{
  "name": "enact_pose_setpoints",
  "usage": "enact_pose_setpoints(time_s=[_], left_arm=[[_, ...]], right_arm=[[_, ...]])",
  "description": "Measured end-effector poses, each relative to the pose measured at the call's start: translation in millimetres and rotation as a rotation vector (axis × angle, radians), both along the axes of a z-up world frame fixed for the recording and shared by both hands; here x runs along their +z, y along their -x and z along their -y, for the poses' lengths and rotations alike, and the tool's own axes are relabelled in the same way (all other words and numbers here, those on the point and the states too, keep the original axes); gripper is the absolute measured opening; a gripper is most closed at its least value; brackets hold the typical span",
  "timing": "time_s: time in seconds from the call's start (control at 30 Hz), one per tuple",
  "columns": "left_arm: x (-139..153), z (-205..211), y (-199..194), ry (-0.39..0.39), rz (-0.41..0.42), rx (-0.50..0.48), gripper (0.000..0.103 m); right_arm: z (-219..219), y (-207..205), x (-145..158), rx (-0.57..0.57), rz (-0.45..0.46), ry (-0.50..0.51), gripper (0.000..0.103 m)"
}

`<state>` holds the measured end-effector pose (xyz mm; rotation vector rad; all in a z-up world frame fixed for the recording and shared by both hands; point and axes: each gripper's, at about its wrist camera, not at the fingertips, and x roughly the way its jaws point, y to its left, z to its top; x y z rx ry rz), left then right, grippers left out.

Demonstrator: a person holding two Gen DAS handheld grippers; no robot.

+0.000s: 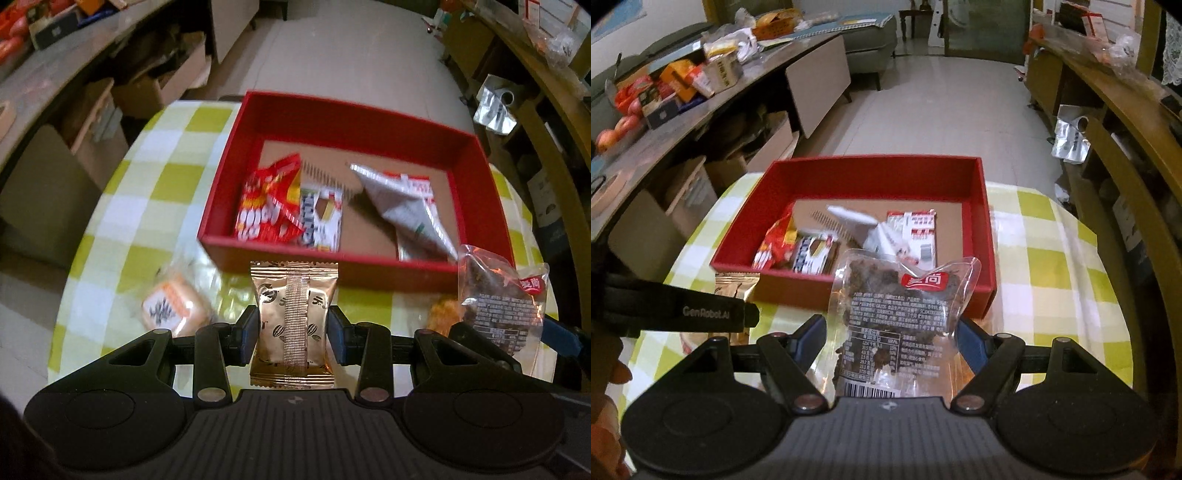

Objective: Organize snacks
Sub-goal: 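Carry the gold packet with left tool while right tool carries meat bag into box, then lower both packs into the red box and open both tools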

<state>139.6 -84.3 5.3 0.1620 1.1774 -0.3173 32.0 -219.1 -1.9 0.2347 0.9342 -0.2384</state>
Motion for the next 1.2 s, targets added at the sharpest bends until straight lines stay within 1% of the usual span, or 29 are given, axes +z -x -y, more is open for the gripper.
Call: enact_pose_setpoints(time_s=[0.2, 0.67, 0.8, 1.2], left_arm=[[1, 9, -19, 0.005, 0.015, 0.011, 0.047], [-5, 24, -56, 0.034, -0.004, 0.035, 0.048], [-9, 30, -61, 0.013, 0.006, 0.035, 0.048], [-21, 36, -75, -0.011, -0.002, 0.043, 0.048]], right_arm=[[10, -20, 2, -0.013, 0.014, -0.013, 0.081], [29, -60, -5, -0.038, 0.025, -0.027, 0.081], [33, -68, -9, -0.038, 0.023, -0.026, 0.081], [42, -83, -21, -0.053, 0.032, -0.020, 0.081]])
